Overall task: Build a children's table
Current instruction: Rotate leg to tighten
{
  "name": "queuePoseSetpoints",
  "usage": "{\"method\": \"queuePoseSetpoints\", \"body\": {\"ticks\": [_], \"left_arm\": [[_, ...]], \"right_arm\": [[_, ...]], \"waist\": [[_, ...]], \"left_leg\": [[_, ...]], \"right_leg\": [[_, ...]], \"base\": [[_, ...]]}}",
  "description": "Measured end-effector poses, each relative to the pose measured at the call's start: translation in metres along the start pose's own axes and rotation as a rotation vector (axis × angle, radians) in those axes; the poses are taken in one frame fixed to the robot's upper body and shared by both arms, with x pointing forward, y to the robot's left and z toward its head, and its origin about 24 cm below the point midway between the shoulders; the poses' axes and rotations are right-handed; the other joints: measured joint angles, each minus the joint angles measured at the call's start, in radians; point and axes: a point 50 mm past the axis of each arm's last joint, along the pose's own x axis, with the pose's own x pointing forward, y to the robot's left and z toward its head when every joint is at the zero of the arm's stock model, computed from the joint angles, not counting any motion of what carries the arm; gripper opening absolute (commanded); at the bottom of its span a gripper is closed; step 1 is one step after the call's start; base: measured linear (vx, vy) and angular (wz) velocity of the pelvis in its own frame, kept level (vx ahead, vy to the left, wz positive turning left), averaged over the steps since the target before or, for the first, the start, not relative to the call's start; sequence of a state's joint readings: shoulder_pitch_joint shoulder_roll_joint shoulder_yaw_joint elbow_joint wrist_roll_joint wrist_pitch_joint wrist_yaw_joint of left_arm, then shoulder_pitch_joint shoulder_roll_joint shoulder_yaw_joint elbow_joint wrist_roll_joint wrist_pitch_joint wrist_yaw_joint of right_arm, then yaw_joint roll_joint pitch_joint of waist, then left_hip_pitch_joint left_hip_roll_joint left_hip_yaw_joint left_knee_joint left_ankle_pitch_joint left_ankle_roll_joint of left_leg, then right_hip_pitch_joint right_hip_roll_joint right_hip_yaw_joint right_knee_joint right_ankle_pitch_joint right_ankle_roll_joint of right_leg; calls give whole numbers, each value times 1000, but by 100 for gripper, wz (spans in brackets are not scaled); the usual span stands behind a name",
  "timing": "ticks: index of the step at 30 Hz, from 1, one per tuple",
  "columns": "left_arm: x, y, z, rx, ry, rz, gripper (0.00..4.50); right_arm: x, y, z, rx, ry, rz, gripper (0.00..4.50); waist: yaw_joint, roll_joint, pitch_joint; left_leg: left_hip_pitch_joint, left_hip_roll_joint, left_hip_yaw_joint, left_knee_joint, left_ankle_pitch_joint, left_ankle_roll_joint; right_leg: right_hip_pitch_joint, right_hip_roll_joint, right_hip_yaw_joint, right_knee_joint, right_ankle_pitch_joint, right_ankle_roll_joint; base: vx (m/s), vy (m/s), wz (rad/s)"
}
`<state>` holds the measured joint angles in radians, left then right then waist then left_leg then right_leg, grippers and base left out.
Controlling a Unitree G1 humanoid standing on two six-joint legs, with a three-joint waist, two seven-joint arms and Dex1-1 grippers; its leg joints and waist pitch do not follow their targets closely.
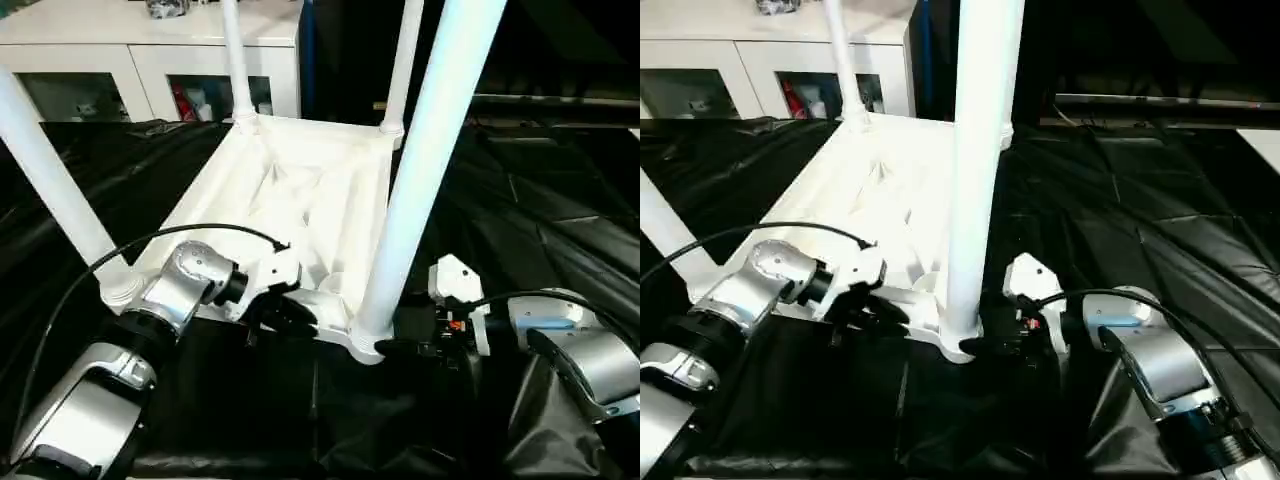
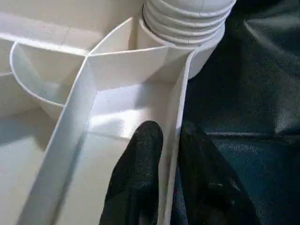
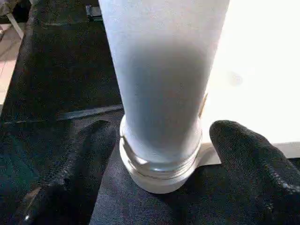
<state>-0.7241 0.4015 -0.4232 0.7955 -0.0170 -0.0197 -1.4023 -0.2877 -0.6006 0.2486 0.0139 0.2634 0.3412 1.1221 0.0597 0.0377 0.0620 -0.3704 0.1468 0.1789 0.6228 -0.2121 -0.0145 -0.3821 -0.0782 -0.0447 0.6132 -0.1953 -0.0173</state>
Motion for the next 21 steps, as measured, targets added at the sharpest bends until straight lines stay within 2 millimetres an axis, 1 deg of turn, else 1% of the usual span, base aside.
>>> {"method": "queuePoseSetpoints", "body": {"ticks": [7,12,14,16,21], "left_arm": [[3,1,2,26,5,-11,7],[7,0,3,-7,-35,21,1],[10,-3,3,-22,-43,60,1],[14,-8,3,-34,-57,115,1],[16,-17,1,-96,-83,184,1]], "right_arm": [[0,0,0,-5,2,-2,375],[-1,-2,-1,-48,18,-43,375],[-1,-4,-4,-49,16,-82,375],[1,-6,-11,-39,11,-131,375],[7,-12,-19,-14,-8,-225,375]], "waist": [[-2,1,0],[-14,1,0],[-18,4,-2],[-29,9,-5],[-42,10,-5]], "left_leg": [[0,0,0,0,0,0],[0,0,1,-2,0,0],[0,0,1,-3,0,0],[1,0,1,-3,0,0],[3,0,1,-8,0,0]], "right_leg": [[0,0,0,-1,0,0],[-1,0,0,-1,0,0],[-2,0,0,-2,0,0],[-1,0,1,-2,0,1],[-2,0,0,-2,-1,2]], "base": [[0,0,0],[0,0,0],[0,0,0],[0,0,0],[0,0,0]]}}
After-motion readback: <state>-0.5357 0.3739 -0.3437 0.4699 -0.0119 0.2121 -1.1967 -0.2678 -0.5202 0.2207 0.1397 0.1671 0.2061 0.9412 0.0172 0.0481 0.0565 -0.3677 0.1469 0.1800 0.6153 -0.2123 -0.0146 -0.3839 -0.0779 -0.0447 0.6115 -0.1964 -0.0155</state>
